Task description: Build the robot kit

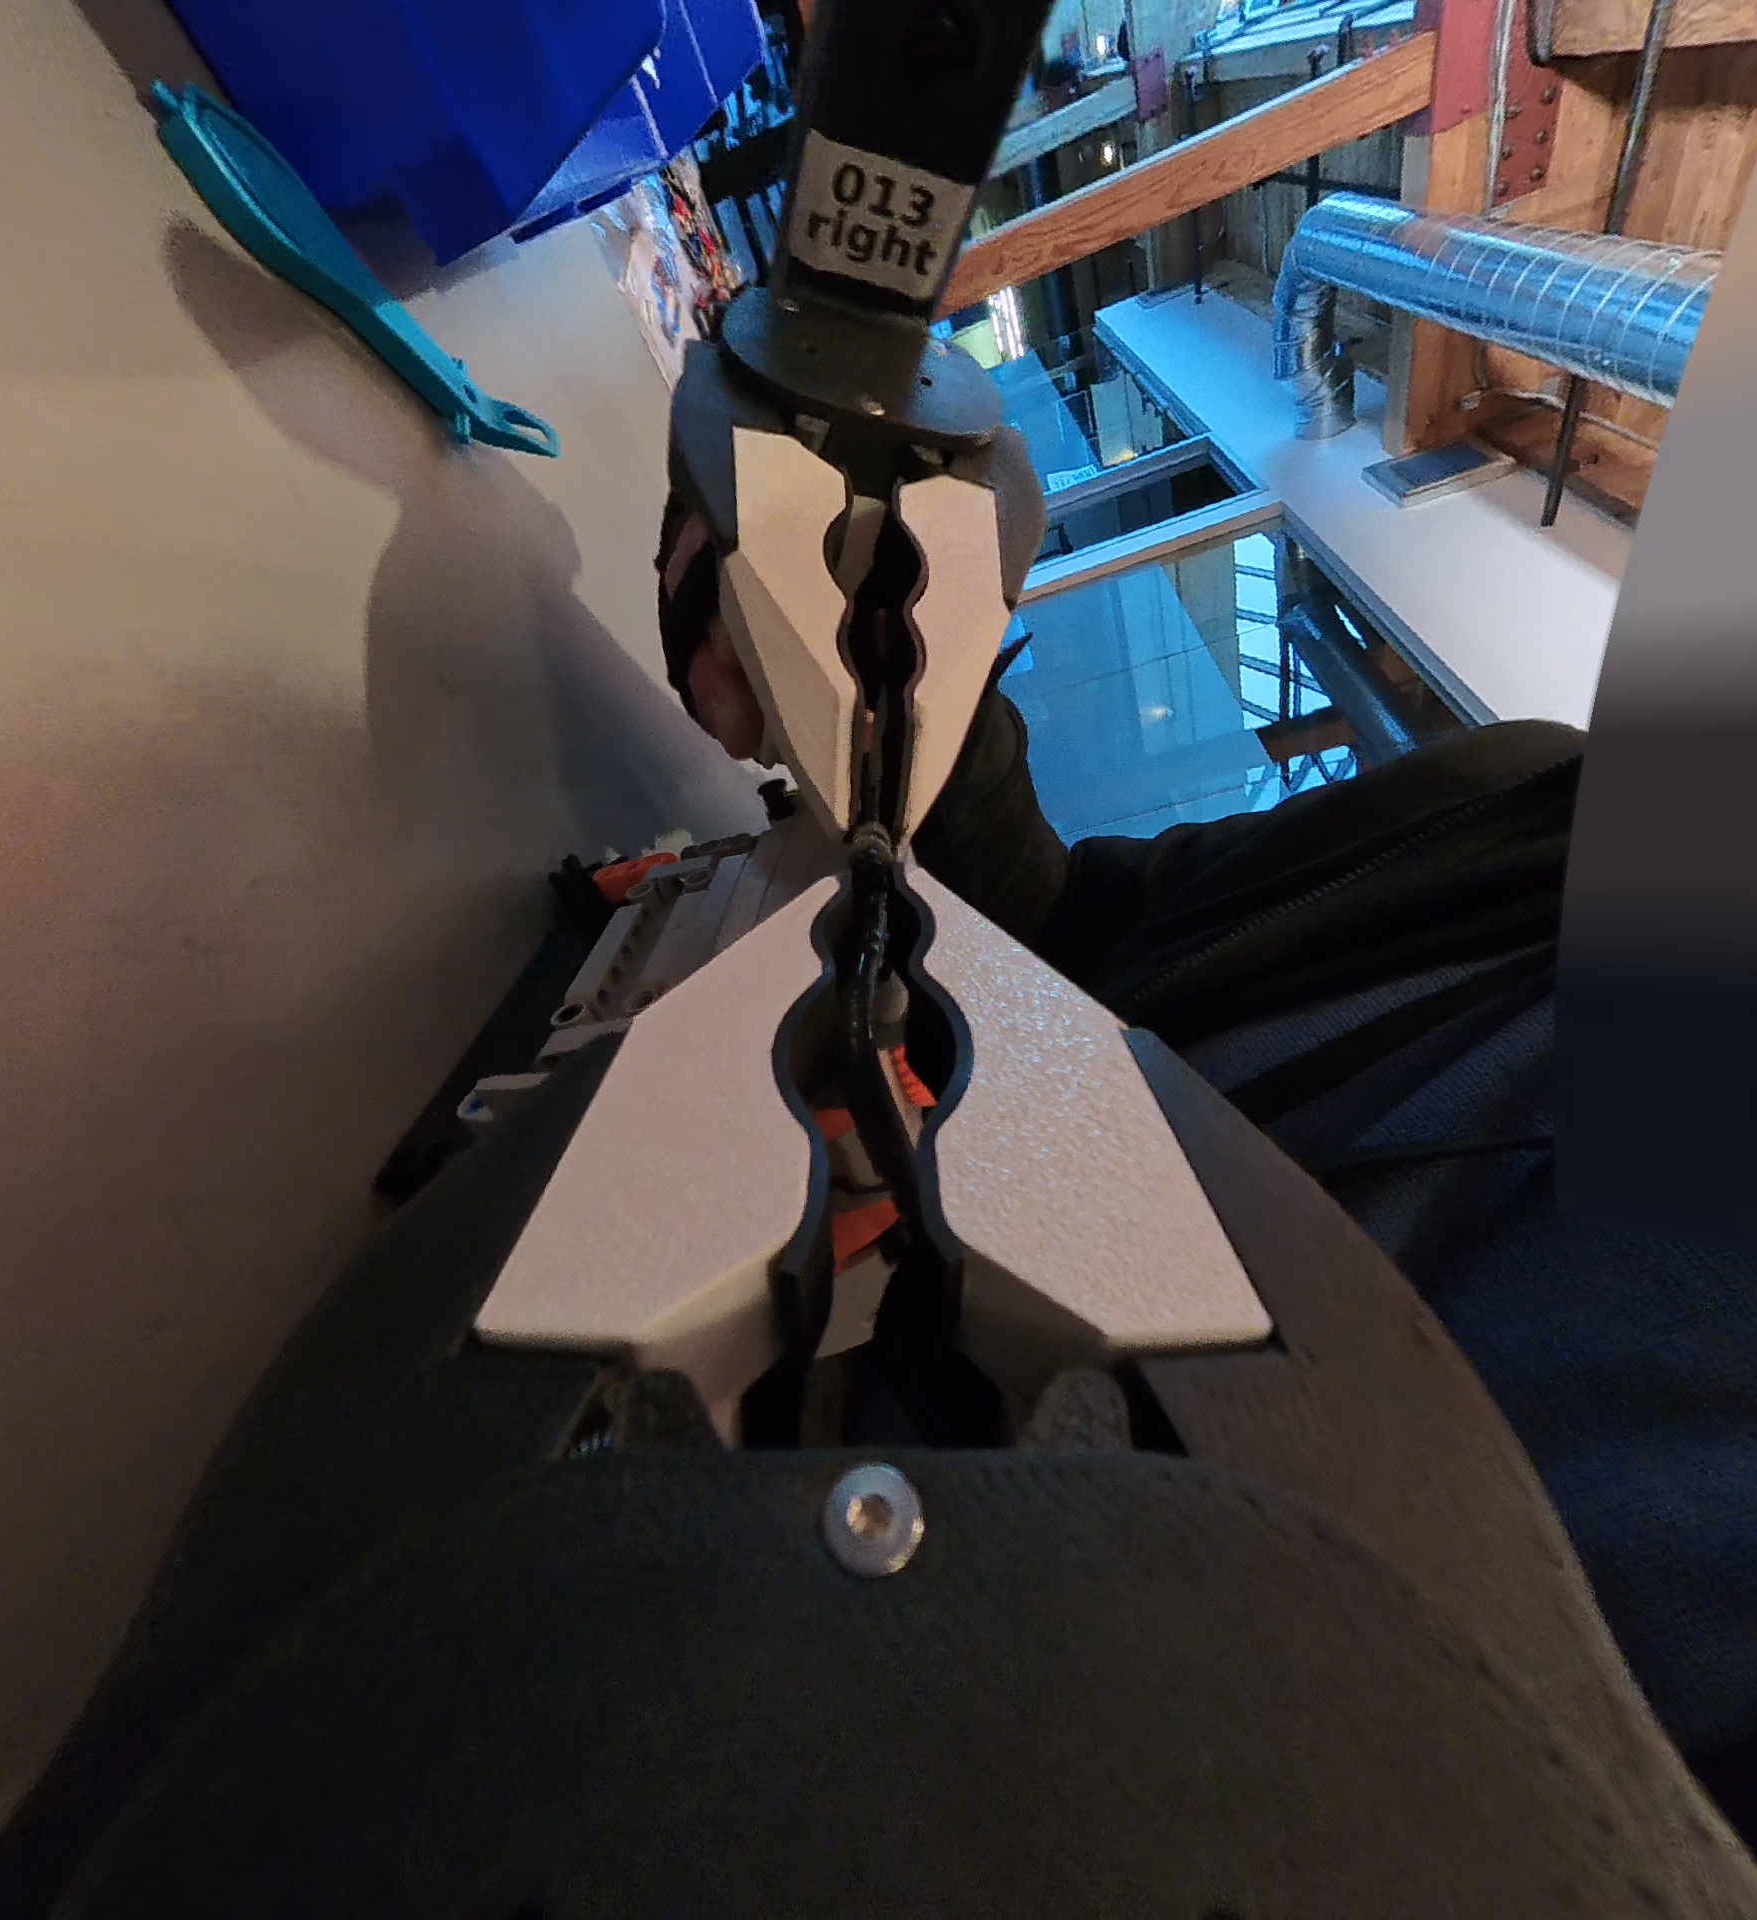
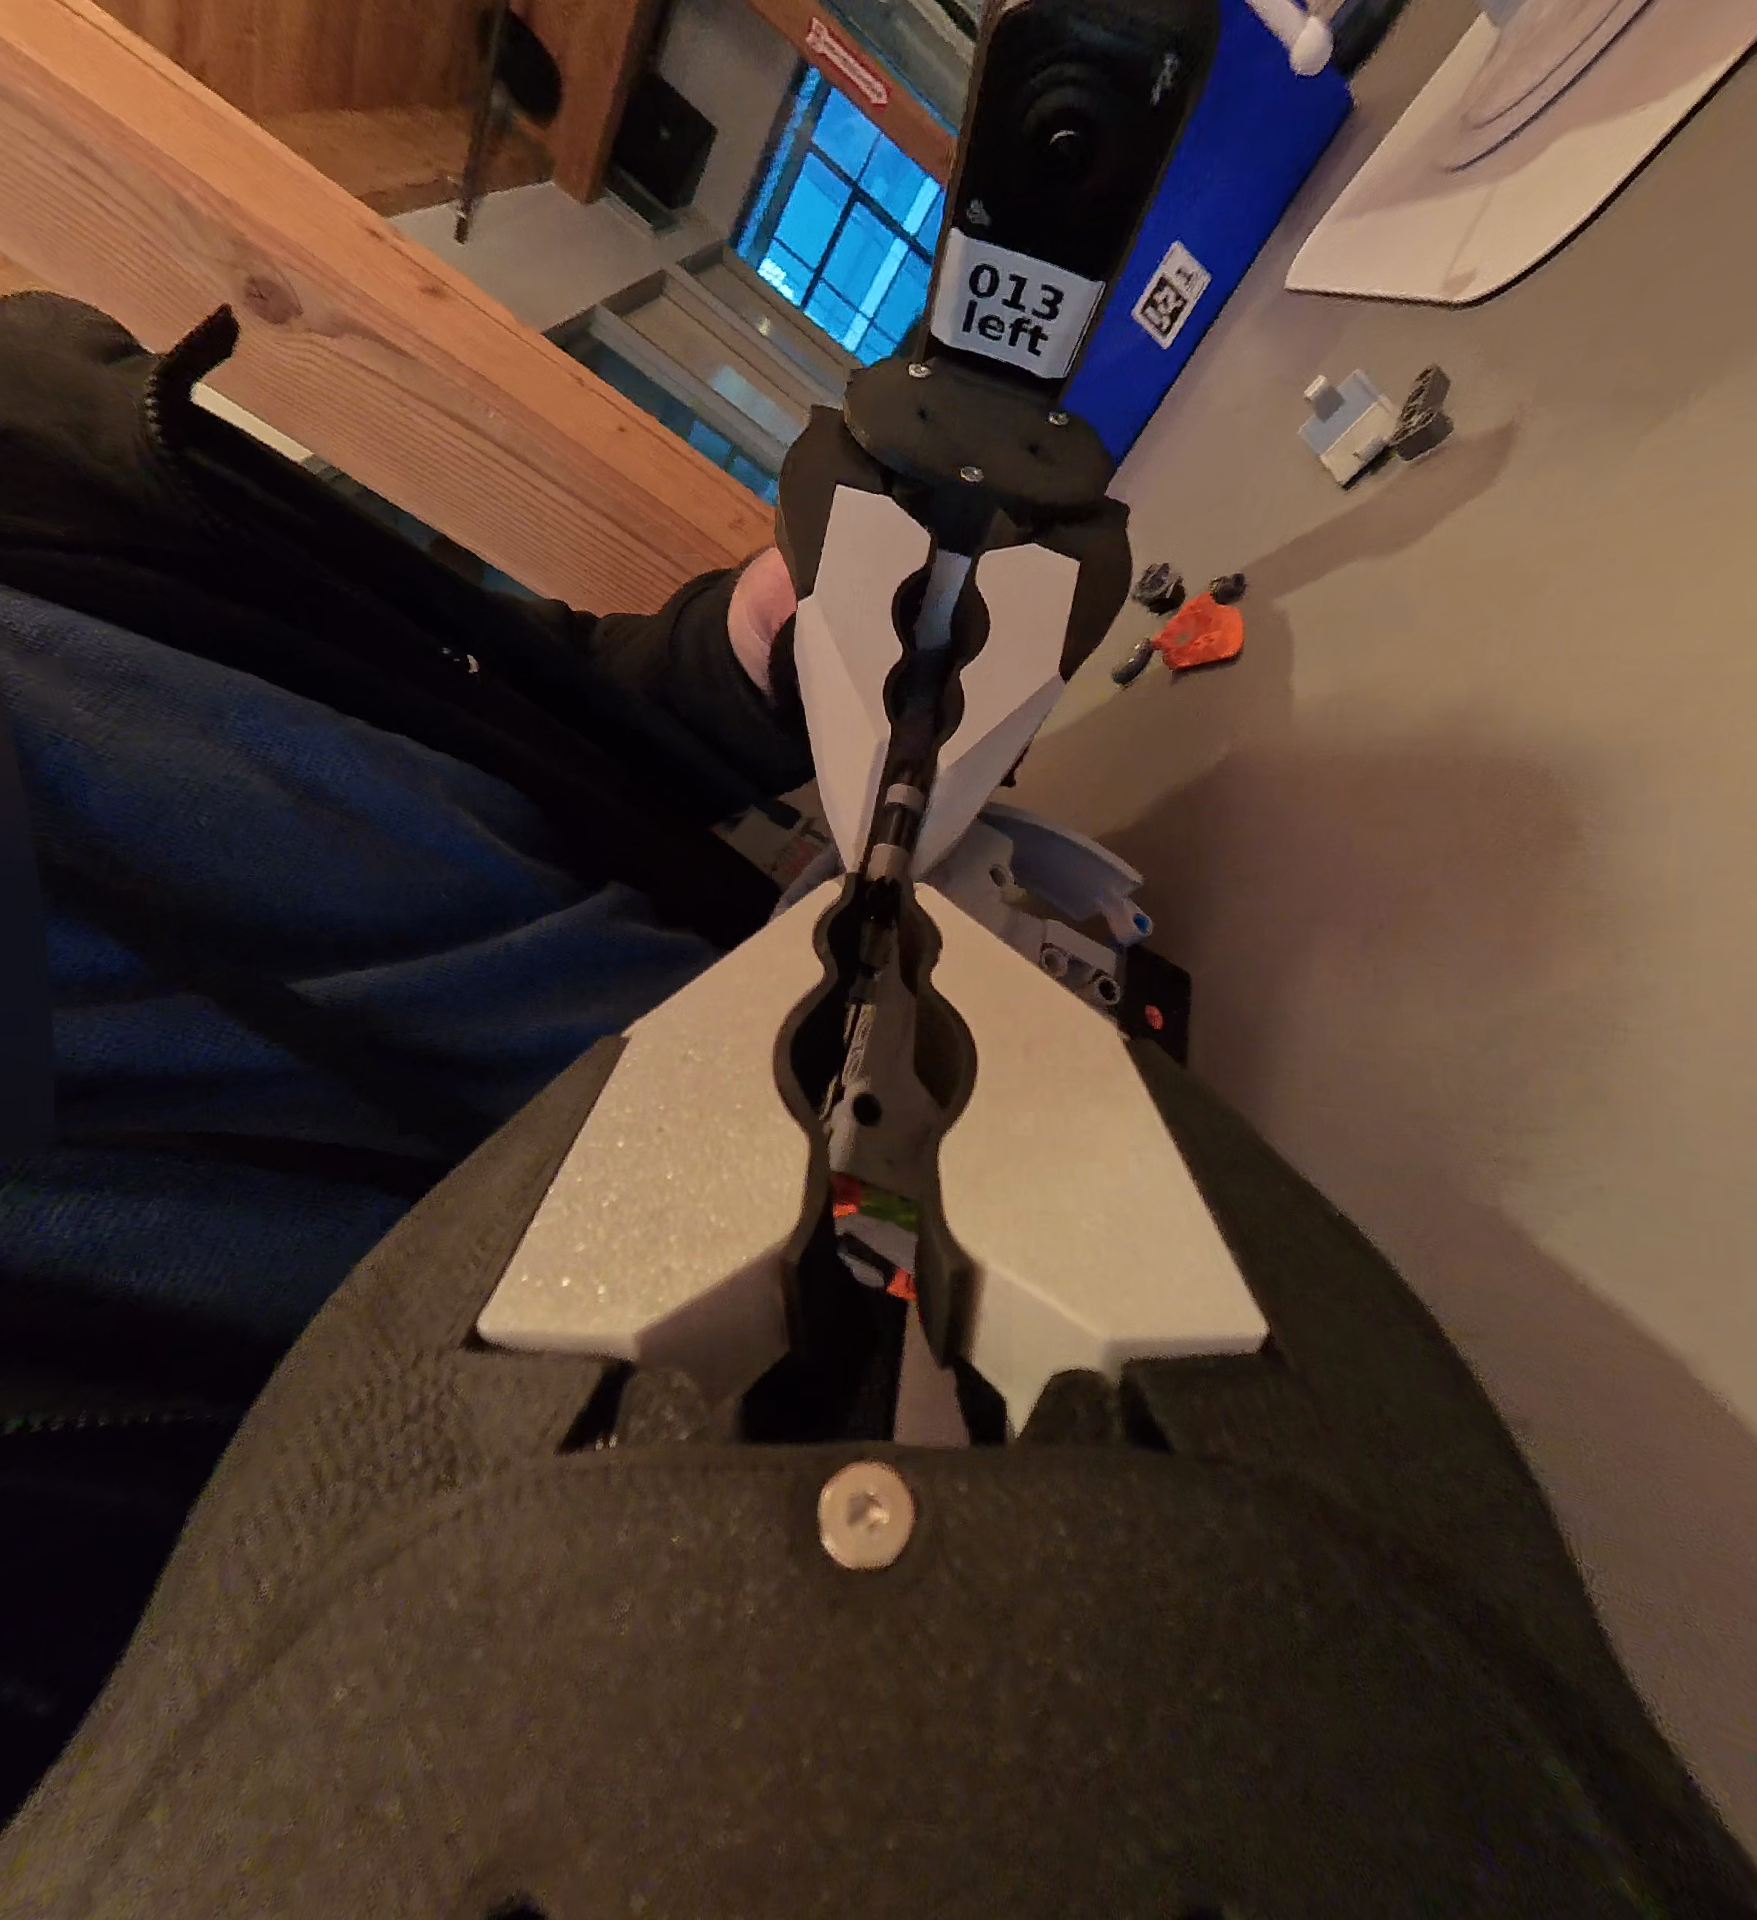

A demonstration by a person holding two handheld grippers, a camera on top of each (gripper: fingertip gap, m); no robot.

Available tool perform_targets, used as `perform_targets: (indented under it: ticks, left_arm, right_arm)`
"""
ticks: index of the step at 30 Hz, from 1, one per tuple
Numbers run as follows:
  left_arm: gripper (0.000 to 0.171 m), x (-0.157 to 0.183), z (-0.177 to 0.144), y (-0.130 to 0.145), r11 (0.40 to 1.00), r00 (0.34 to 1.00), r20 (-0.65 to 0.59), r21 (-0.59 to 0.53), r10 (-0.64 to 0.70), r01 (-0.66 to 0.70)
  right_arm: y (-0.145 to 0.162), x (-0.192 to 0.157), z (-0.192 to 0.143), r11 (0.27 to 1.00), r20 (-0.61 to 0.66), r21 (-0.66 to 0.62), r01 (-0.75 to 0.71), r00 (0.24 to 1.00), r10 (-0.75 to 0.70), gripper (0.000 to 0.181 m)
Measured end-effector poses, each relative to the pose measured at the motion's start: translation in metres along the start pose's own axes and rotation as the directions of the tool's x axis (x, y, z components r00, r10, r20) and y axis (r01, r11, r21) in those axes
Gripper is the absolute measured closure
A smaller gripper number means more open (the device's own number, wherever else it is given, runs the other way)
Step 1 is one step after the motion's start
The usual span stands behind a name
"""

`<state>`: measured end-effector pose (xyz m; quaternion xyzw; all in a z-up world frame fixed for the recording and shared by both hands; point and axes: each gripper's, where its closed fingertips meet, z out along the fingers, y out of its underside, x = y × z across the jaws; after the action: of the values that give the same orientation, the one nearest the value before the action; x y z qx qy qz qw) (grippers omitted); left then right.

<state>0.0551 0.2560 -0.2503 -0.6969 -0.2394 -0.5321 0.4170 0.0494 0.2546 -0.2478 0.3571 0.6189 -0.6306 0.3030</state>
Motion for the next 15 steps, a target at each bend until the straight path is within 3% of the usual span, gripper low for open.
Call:
perform_targets:
  ticks: [7, 15]
  left_arm:
    - [0.160, 0.0050, 0.0007, 0.0038, 0.999, 1.000, -0.018, -0.032, 0.010, -0.011]
    - [0.166, 0.0025, -0.0039, 0.0002, 0.999, 1.000, -0.006, -0.035, 0.018, -0.018]
  right_arm:
    - [0.0032, -0.0023, 0.0042, 0.999, 0.061, -0.032, -0.033, 0.998, 0.035, 0.179]
    - [0.0038, -0.0029, 0.0056, 0.996, 0.081, -0.065, -0.052, 0.995, 0.057, 0.179]
